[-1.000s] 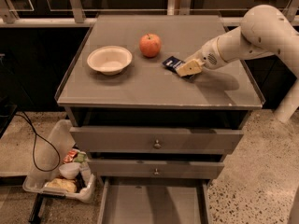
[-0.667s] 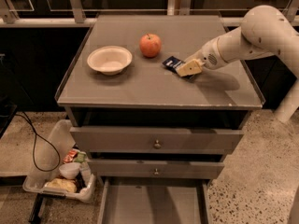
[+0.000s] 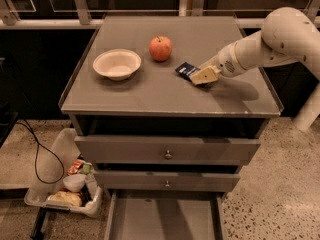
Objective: Place rxbar blueberry into bottom drawer
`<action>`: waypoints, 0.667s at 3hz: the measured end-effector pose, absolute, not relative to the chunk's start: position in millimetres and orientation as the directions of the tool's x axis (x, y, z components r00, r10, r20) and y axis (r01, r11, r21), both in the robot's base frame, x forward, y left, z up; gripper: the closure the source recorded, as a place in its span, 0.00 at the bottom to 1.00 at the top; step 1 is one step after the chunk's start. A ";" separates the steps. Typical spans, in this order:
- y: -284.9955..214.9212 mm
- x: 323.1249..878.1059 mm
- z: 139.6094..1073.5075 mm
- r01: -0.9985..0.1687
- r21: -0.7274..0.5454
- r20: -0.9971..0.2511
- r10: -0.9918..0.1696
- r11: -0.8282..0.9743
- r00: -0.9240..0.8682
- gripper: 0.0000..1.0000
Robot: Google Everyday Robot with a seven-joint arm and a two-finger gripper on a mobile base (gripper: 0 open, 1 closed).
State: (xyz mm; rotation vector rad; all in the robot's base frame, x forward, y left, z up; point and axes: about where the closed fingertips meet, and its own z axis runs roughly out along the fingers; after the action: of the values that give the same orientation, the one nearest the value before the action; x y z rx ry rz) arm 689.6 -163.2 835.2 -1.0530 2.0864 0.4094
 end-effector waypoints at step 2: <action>-159.7 630.2 882.7 -0.808 -0.126 -0.775 -0.566 0.575 -0.282 1.00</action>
Offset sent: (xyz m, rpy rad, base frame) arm -0.0995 -0.0024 0.0818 -0.0002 -0.1653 0.0630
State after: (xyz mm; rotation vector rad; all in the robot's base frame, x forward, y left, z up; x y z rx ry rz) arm 630.2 -159.7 882.7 -1.0993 1.9807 0.3715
